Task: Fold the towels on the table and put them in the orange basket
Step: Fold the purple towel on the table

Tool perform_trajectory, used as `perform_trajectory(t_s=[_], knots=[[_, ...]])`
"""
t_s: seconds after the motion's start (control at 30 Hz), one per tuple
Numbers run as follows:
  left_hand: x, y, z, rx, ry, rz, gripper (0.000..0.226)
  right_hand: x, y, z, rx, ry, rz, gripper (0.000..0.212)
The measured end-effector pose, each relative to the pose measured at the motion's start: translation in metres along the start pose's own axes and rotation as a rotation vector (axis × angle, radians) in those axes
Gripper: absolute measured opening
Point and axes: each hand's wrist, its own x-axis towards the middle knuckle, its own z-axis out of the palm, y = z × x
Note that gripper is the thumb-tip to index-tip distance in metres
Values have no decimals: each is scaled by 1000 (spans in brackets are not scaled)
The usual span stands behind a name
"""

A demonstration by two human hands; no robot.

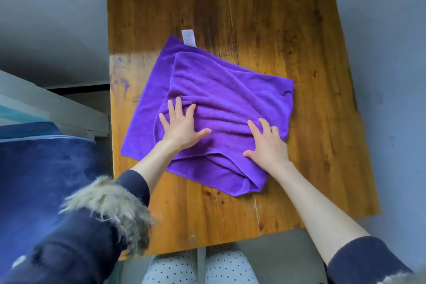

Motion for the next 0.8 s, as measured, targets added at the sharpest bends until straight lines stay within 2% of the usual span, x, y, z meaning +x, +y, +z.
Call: perform_trajectory(t_s=[0.2, 0.3, 0.37, 0.43, 0.5, 0.53, 0.63, 0.7, 0.8], knots=[[18, 49, 5, 291, -21, 253, 84, -49, 31, 21, 131, -100, 106, 64], [14, 66, 15, 380, 77, 307, 84, -60, 37, 26, 237, -143, 150, 50], [12, 71, 17, 406, 178, 302, 89, -62, 34, 27, 209, -102, 166, 41], [12, 74, 15, 389, 244, 287, 88, -61, 29, 28, 158, 48, 151, 36], [8, 75, 12, 340, 299, 255, 76, -59, 26, 29, 158, 213, 43, 39], [4, 74, 10, 304, 326, 232, 68, -56, 24, 30, 162, 241, -39, 45], [-24, 61, 15, 157, 370, 169, 45, -46, 19, 35, 89, 102, -237, 64], [-53, 44, 25, 31, 387, 139, 33, -39, 15, 39, 41, -5, -274, 73], [-93, 16, 43, -61, 383, 113, 24, -38, 7, 45, -7, -47, -250, 83]])
